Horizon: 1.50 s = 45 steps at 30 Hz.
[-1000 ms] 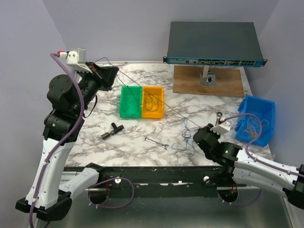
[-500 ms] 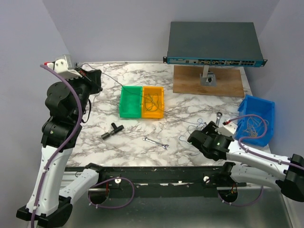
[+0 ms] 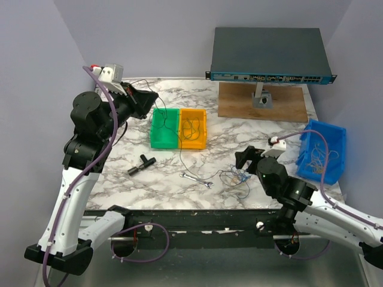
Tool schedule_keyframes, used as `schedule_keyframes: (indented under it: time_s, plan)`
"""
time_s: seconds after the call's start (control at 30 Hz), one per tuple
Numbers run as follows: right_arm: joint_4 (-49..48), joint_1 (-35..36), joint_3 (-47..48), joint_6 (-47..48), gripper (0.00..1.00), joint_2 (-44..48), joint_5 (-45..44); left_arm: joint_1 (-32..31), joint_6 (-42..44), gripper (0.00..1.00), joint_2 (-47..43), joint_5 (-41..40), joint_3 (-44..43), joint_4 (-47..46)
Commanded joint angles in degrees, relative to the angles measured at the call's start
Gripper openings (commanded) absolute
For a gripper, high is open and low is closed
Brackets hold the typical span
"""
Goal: Untangle the cables
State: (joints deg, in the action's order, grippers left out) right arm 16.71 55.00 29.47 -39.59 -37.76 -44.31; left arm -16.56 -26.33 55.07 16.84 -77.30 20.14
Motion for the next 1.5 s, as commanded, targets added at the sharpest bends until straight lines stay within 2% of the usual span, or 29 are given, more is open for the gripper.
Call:
schedule_keyframes:
  time_s: [0.0, 0.17, 0.33, 0.5, 0.6, 0.77, 1.0, 1.13, 1.17, 1.23, 1.3, 1.33, 1.37, 1.47]
  plan:
    - [-7.4, -0.3, 2.5, 11.7, 0.86, -3.9, 9.1, 0.3, 2.9, 0.00, 1.1, 6.6, -0.8, 0.2]
    - [-14.9, -0.3, 4.6, 16.6, 0.86, -11.7, 21.4, 0.3, 5.0, 0.00, 4.2, 9.4, -2.6, 2.8]
    - [-28.6, -0.3, 5.9, 20.6, 0.85, -18.6, 37.3, 0.3, 5.5, 0.00, 7.7, 13.0, -4.8, 6.0]
    - [-39.8, -0.3, 10.3, 22.2, 0.81, -26.0, 49.1, 0.3, 5.5, 0.00, 9.1, 19.0, -5.2, 6.4]
    - [-43.4, -0.3, 14.1, 22.9, 0.80, -30.1, 50.4, 0.2, 7.4, 0.00, 10.0, 20.5, -6.4, 9.3]
    - [-46.8, -0.3, 19.0, 23.5, 0.79, -36.8, 47.5, 0.2, 10.9, 0.00, 10.6, 15.2, -7.5, 13.1]
    - [-49.9, -0.3, 23.0, 23.1, 0.77, -47.3, 49.8, 0.2, 10.7, 0.00, 11.6, 17.5, -9.0, 13.5]
    - [-52.4, -0.3, 22.5, 22.2, 0.75, -52.1, 47.2, 0.3, 11.1, 0.00, 12.0, 17.3, -10.1, 13.7]
    - [-52.4, -0.3, 22.6, 22.0, 0.70, -53.2, 46.4, 0.3, 11.4, 0.00, 12.2, 17.0, -10.3, 13.8]
    - [-50.3, -0.3, 23.8, 21.1, 0.40, -55.4, 44.5, 0.3, 12.0, 0.00, 12.2, 15.4, -10.1, 13.6]
    - [-48.8, -0.3, 24.1, 20.3, 0.25, -56.5, 41.8, 0.4, 13.0, 0.00, 12.6, 13.8, -9.8, 13.0]
    - [-48.9, -0.3, 23.5, 19.8, 0.10, -56.5, 41.3, 0.5, 13.3, 0.00, 13.0, 13.0, -9.7, 12.7]
    - [-49.4, -0.2, 22.7, 19.2, 0.01, -56.0, 40.7, 0.7, 13.5, 0.00, 13.7, 12.3, -9.7, 12.6]
    - [-51.9, -0.3, 18.7, 16.9, 0.01, -53.2, 38.4, 1.9, 13.9, 0.00, 16.8, 7.8, -9.4, 11.8]
